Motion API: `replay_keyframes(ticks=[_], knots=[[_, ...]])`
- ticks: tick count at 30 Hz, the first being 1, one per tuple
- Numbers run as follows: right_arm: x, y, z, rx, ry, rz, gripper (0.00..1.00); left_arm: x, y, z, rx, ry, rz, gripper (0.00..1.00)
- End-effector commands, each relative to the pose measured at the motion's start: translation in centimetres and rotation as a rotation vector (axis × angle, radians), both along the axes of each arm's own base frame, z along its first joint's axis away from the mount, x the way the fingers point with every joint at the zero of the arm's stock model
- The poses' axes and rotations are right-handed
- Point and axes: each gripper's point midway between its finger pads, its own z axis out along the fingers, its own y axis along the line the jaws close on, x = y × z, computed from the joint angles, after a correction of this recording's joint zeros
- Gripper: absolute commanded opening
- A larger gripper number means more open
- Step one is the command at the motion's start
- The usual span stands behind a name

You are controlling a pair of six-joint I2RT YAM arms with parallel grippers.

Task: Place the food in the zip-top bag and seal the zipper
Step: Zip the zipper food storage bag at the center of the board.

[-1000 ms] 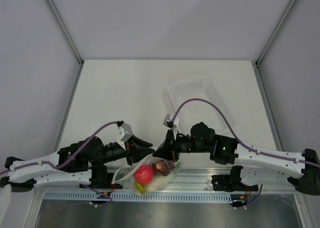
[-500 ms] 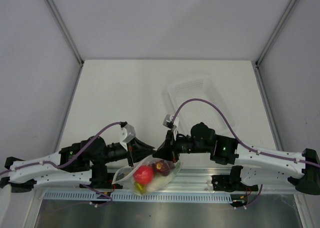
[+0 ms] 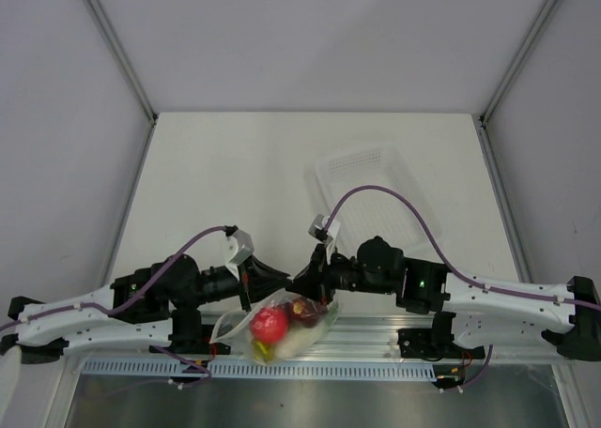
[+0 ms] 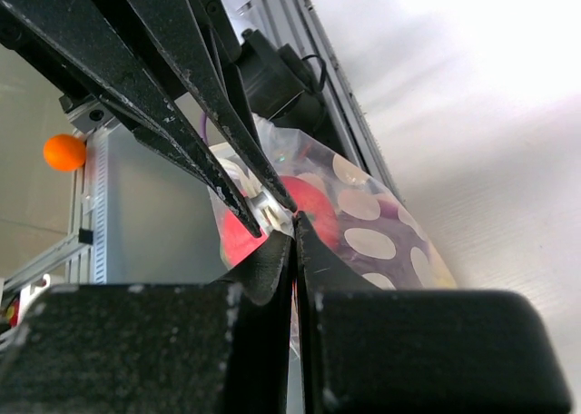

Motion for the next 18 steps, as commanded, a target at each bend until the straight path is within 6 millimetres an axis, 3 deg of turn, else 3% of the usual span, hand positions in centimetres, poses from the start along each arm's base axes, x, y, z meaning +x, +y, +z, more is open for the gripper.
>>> replay_keyframes(ticks=[1,9,18], knots=[[2.2,-0.4,4.4,0.140,-0.020,-0.145,0.00,-0.3,-0.3,-1.3,0.031,0.042,-0.014,0.00],[2.8,-1.1,4.4,0.187,0.010,-0.209,0.00,-0.3,0.2,-3.1,0.072,0.070,0.001,0.01],[2.9,-1.5,4.1,0.185,0.017,-0.224,0.00,-0.4,2.4,-4.7,0.089,0.114,0.039,0.01]])
